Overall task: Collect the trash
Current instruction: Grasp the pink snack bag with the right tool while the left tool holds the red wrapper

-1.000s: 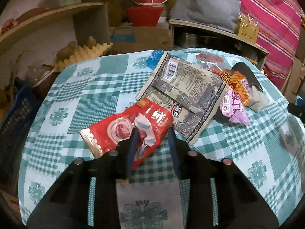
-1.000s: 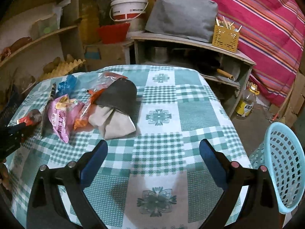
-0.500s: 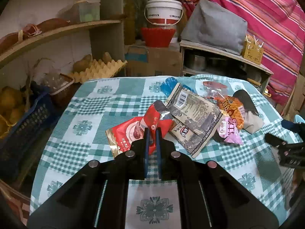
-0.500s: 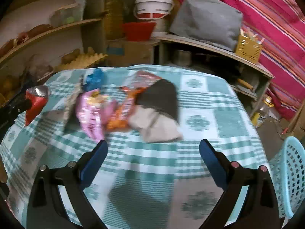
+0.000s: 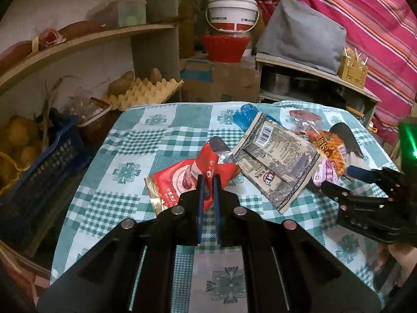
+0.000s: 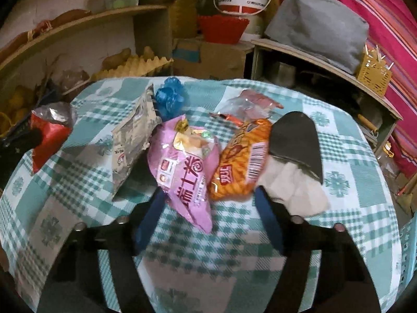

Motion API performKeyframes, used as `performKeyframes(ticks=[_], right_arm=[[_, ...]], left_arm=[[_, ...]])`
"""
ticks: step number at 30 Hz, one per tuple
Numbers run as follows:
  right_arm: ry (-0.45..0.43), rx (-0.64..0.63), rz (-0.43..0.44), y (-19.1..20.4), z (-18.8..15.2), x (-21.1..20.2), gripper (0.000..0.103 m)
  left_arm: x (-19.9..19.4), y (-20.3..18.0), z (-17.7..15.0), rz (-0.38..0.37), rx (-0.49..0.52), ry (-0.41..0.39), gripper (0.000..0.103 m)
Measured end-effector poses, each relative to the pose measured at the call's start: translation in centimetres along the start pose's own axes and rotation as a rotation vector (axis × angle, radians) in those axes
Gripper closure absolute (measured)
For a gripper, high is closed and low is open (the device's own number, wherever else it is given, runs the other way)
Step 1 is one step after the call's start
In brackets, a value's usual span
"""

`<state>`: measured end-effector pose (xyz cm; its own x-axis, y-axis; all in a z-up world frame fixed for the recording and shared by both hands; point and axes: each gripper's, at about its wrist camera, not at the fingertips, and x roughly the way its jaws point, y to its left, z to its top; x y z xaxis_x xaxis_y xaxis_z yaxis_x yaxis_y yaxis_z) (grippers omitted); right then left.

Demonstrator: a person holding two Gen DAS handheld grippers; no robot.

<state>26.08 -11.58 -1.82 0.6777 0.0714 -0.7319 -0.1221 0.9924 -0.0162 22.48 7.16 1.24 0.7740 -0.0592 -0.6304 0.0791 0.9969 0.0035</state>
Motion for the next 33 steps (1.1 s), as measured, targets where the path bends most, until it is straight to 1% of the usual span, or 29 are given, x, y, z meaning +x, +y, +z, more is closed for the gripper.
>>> performKeyframes(ticks=[1,2,5,6,10,14,15,16,21,24,28,29,30,31,33], right_arm=[[0.016,0.002,0.021,0.0,0.0,0.4,0.056],[0.022,0.004,0.035,0.0,-0.1,0.6,0.062],[-0.013,0.019,0.062,-0.5,-0.4,-0.5,0.066],[-0.023,0.023,0.068,-0.6,-0.5,-0.8,0.075],[-0.074,0.026,0.085,-2.2,-0.8,-4.3,0.078],[-0.121,0.022,0.060,-4.1,-1.3,-7.4,0.080],[-0.134,0.029,0.057,-4.7,-1.4,-8.2,0.093],[-0.145,0.037,0.050,-5.6,-1.6,-9.3,0.100],[-0.173,0.063,0.007,-9.7,-2.6,-12.1,0.100],[-0.156,0.104,0.002,-12.9,-3.4,-12.7,0.100],[-0.147,0.128,0.008,-14.4,-3.6,-12.2,0.093],[-0.142,0.134,0.021,-14.4,-3.7,-11.9,0.084],[-0.130,0.139,0.036,-14.3,-3.7,-11.4,0.047],[-0.118,0.138,0.038,-14.1,-3.7,-10.7,0.026],[-0.111,0.101,0.018,-13.1,-3.6,-9.8,0.026]], left_arm=[[0.0,0.0,0.1,0.001,0.002,0.000,0.098],[0.0,0.0,0.2,0.000,0.000,-0.001,0.098],[0.1,-0.3,0.4,-0.012,-0.018,0.001,0.098],[0.1,-0.4,0.5,-0.013,-0.020,0.001,0.098],[-0.2,-1.3,0.7,-0.013,-0.011,-0.007,0.098],[-1.1,-2.6,0.8,-0.020,0.002,-0.029,0.098],[-1.4,-3.1,0.9,-0.027,0.004,-0.035,0.098],[-1.7,-3.7,1.0,-0.038,0.008,-0.041,0.098],[-3.1,-7.1,0.9,-0.074,0.066,-0.070,0.098],[-3.2,-9.1,0.8,-0.108,0.063,-0.067,0.098],[-3.3,-10.9,0.5,-0.124,0.057,-0.067,0.098],[-3.3,-11.1,0.4,-0.123,0.058,-0.066,0.098],[-3.1,-11.3,0.4,-0.119,0.062,-0.061,0.098],[-3.0,-11.4,0.5,-0.115,0.067,-0.059,0.098],[-2.8,-11.3,0.4,-0.112,0.072,-0.063,0.098]])
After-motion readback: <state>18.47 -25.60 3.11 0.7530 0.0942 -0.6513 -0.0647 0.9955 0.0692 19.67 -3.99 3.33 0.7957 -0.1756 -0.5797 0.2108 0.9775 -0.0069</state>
